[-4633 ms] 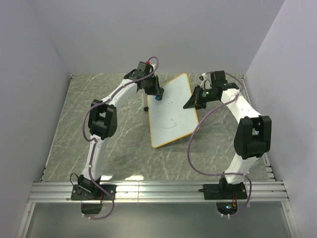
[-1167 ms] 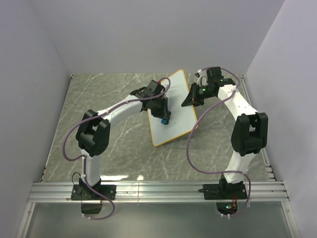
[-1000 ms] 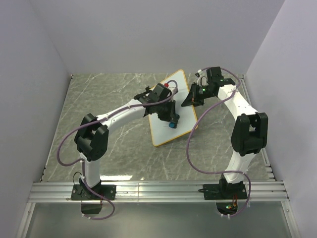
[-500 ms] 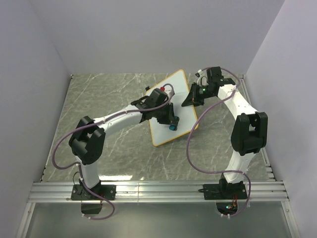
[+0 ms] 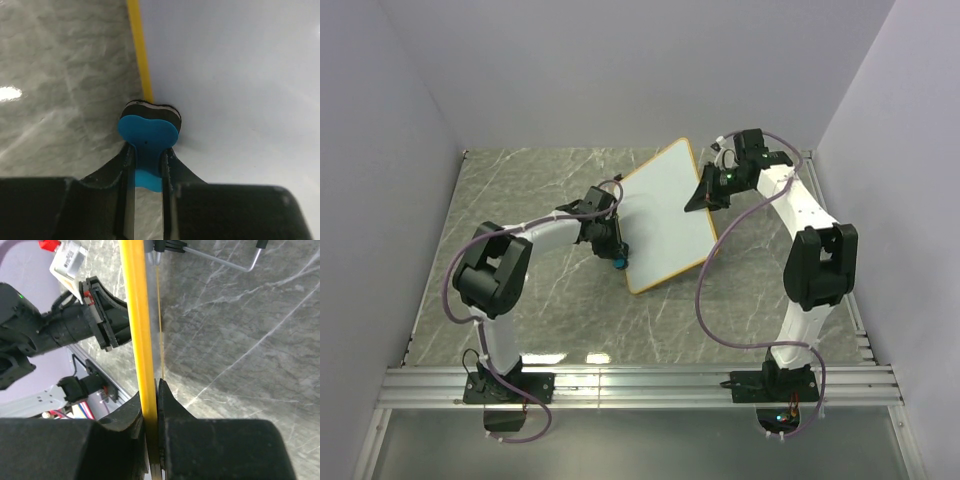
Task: Erase the whiteboard
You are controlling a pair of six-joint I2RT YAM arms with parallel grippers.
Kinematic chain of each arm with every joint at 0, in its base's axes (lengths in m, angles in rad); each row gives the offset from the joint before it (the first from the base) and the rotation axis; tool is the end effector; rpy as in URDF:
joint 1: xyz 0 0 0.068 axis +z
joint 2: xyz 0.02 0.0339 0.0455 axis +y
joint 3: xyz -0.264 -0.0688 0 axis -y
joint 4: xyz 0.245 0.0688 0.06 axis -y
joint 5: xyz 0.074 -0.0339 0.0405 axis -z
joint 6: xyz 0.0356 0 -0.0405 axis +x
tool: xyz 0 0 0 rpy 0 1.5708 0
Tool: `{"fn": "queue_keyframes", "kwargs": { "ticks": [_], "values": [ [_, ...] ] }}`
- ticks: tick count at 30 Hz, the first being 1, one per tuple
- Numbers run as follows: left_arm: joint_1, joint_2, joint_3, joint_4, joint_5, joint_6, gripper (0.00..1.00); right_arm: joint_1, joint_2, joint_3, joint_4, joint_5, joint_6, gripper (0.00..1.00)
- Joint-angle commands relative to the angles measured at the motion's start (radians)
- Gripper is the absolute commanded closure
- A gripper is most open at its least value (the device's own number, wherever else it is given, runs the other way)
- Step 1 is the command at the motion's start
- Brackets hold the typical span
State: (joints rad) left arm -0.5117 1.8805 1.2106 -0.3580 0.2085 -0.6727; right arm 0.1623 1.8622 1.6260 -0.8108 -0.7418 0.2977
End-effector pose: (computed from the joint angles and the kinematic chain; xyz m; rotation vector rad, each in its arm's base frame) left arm 0.3329 -0.1954 0.1667 -0.1403 2.7270 -0.6610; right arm 0.3891 0.0881 0.2806 -0.0938 2.5912 1.1341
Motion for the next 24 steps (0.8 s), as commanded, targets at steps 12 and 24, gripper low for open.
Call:
{"fn": "queue_keyframes", "kwargs": {
  "ticks": [12,24],
  "values": [
    [0.055,-0.225,0.242,-0.315,-0.204,0.074,1.00,0.034,0.118,0.233,-0.154,0.065,0.164,1.00],
    [0.101,-0.374,0.067,-0.354,-0.236,0.074,1.00,-0.015,0.141,0.420,-0.165,0.035,0.212,1.00]
  ]
}}
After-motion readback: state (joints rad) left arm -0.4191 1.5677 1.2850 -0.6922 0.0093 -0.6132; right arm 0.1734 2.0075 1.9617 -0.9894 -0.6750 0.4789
